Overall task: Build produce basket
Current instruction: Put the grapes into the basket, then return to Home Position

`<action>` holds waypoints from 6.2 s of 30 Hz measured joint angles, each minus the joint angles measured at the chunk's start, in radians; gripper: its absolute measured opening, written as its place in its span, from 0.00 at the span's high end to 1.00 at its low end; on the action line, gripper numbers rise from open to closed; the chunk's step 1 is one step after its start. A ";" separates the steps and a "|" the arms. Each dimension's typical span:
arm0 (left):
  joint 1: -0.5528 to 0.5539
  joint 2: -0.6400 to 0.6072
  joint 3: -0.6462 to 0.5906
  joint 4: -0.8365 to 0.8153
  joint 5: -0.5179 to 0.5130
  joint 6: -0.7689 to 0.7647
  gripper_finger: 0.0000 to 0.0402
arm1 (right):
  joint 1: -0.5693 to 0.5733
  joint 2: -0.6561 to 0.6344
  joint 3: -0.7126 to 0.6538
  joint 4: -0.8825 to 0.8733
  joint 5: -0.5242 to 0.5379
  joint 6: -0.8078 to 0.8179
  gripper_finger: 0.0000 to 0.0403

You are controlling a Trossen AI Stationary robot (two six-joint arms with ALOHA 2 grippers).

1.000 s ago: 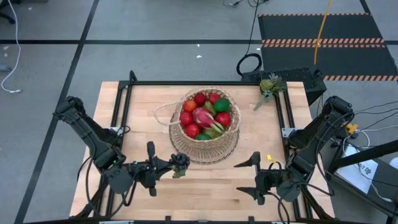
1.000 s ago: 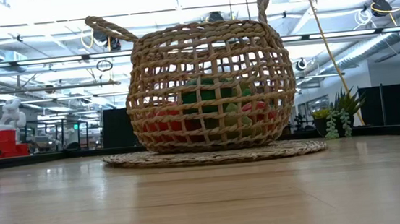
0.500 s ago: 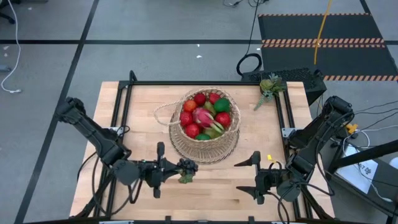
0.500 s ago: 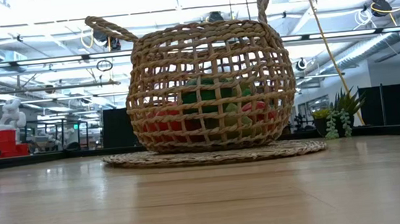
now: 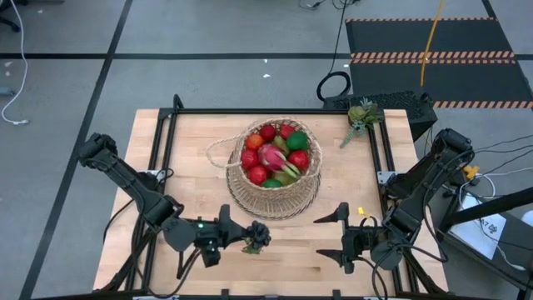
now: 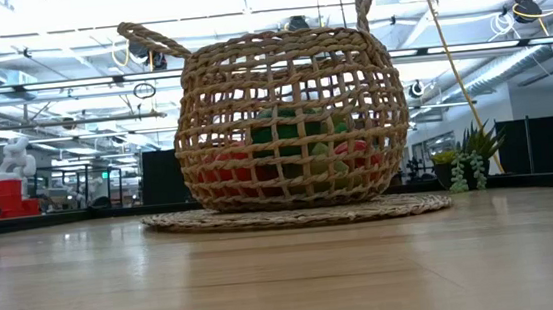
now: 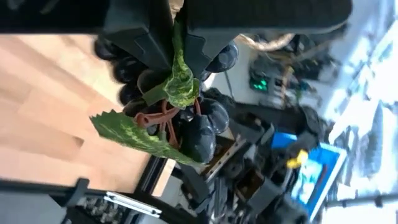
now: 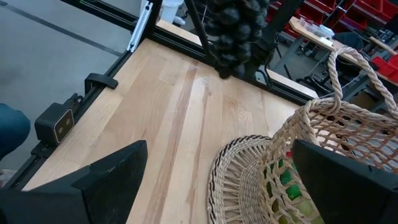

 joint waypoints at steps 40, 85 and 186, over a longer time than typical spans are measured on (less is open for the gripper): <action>0.000 0.000 0.000 0.161 0.015 -0.457 0.96 | 0.000 0.001 0.000 0.000 -0.001 -0.015 0.02; -0.008 0.026 -0.001 0.156 0.017 -1.219 0.96 | 0.000 0.001 0.000 0.082 -0.005 -0.056 0.02; 0.543 0.126 0.154 -0.437 0.222 -1.243 0.56 | -0.023 0.000 0.000 -0.035 -0.001 0.075 0.02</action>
